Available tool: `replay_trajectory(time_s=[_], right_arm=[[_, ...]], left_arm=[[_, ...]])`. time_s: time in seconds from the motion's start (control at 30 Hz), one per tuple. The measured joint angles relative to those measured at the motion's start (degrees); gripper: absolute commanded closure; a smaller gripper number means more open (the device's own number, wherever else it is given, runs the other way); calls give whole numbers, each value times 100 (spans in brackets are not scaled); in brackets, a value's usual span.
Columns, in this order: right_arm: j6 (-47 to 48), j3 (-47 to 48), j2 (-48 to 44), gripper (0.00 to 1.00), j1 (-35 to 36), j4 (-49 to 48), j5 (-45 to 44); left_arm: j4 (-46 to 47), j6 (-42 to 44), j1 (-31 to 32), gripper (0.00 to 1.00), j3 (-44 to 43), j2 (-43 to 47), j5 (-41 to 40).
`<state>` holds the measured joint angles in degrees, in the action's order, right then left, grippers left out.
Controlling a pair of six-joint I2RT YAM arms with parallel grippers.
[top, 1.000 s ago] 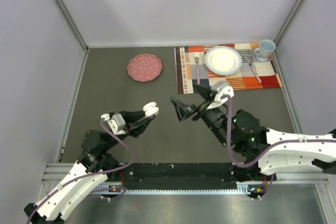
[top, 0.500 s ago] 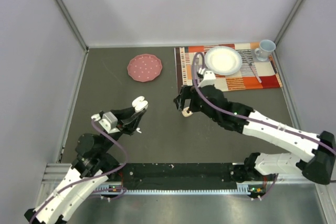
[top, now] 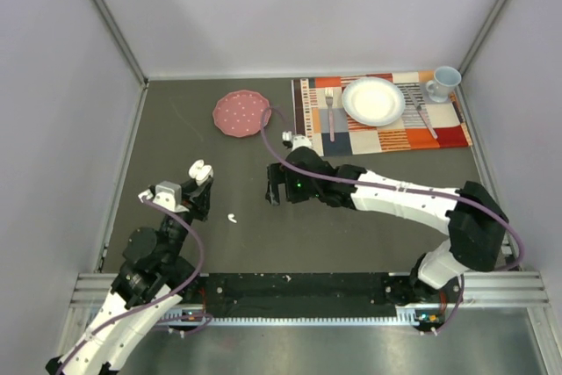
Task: Insert the wireless bluetooth earbuds into the charging case
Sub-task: Pick up the left earbud from the center of the board.
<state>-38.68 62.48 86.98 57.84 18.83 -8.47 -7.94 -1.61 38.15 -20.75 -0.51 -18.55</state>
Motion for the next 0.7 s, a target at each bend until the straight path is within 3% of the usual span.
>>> replay_trajectory(time_s=[0.7], right_arm=[[107,1198,1958,20,654,-638,79]], left_arm=[[-1058,-15,0,100,-328,0,-472]])
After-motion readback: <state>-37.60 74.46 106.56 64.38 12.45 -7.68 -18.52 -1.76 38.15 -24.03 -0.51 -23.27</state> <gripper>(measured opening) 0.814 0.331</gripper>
